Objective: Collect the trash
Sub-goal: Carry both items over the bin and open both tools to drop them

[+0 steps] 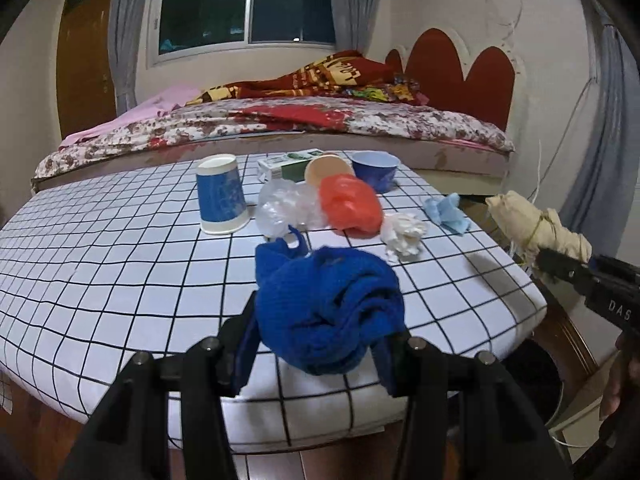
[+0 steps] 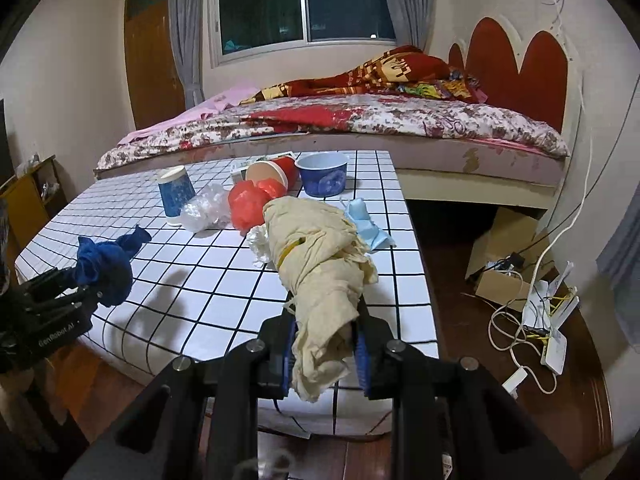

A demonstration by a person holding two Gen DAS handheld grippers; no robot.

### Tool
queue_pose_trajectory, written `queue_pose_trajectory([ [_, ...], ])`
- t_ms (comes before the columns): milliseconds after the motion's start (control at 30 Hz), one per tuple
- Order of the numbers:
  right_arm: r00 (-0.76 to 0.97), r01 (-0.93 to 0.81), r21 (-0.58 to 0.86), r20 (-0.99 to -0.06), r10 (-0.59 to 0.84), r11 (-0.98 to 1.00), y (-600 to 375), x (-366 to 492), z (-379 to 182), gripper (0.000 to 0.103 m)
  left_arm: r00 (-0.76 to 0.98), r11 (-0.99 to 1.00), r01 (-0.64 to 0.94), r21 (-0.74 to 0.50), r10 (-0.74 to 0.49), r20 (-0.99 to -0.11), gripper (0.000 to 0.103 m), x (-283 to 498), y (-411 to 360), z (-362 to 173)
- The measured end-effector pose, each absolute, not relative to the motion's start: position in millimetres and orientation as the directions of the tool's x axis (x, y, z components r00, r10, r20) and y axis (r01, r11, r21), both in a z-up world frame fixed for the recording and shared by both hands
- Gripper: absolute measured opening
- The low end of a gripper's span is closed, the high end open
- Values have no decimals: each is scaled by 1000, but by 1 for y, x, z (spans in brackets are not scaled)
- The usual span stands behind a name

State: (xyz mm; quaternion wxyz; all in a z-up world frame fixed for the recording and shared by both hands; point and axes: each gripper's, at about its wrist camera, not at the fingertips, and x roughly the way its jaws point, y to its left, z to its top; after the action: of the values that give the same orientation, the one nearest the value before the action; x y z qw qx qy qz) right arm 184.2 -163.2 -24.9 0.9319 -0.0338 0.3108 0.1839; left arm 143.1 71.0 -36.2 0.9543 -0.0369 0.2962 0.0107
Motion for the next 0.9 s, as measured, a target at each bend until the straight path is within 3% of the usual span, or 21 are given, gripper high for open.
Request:
queue_pose_trajectory([
  [900,823,-204,55,-531,202,977,-252,121,-5,25,839,990,134,-45,-137,-527,50,116,-10,-21],
])
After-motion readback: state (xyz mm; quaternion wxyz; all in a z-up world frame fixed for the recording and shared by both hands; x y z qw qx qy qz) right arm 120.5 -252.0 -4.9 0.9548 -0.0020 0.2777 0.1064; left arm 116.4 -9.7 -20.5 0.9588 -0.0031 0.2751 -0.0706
